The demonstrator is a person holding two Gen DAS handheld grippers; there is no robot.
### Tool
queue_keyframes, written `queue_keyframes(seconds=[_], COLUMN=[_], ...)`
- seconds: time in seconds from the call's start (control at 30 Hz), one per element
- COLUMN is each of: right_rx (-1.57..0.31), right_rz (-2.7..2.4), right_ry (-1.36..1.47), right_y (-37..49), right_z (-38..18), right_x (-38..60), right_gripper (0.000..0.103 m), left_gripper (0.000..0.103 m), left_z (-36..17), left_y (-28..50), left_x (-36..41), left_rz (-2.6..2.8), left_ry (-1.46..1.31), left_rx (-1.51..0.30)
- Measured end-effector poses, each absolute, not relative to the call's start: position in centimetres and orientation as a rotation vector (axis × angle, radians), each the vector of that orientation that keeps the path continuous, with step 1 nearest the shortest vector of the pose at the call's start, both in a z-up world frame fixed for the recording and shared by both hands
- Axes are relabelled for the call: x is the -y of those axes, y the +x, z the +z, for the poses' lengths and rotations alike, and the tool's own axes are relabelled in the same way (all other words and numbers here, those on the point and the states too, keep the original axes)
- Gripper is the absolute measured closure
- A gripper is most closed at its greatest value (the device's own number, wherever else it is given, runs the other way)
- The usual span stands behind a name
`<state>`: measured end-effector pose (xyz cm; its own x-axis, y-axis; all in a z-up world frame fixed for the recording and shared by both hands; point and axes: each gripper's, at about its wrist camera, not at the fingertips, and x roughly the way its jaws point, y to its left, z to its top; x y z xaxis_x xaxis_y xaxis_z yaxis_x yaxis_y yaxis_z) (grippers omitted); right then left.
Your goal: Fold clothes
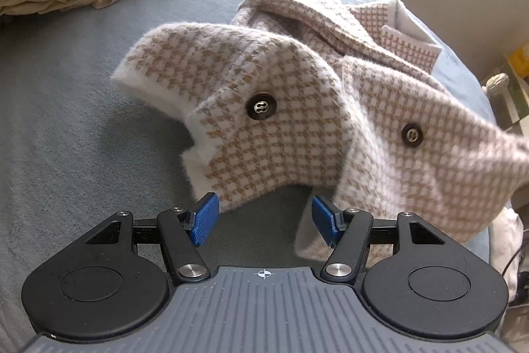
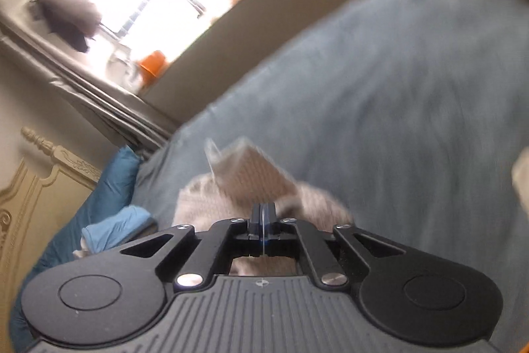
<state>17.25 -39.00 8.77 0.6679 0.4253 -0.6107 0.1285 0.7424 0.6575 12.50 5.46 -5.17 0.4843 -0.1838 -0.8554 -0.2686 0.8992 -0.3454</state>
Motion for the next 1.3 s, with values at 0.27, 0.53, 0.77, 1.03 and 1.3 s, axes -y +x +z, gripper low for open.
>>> queue_keyframes(seconds=[0.27,0.53,0.77,1.03,1.3], right_rx=[-1.09,-1.051,-1.048,-1.147,-1.129], right_rz=[0.331,0.415,0.508,0.6,0.771], right_ry=[0.567,0.235,0.268,0.434,0.653], right_y=[12.0,13.4,18.6,21.0,19.0], right_z=[2.4,-1.2,-4.2,-5.3,-2.3], right_x=[33.6,26.1,21.3,17.8,18.0], right_gripper=[0.015,0.004,0.0,0.047,0.077], left_gripper=[0.022,0.001,0.014,0.09,0.1], left_z=[-6.4,-8.6,-11.6,-10.7,-5.2], left_y=[12.2,14.8,18.6,20.4,16.9], left_x=[-7.9,-9.2,-8.4,-5.6,-4.9], left_rz=[0.089,0.078,0.071,0.008,-0.226], left_ry=[-0.519,-0.5,-0.474,-0.401,-0.504], left_rx=[-1.04,-1.001,-1.06,-1.119,-0.997])
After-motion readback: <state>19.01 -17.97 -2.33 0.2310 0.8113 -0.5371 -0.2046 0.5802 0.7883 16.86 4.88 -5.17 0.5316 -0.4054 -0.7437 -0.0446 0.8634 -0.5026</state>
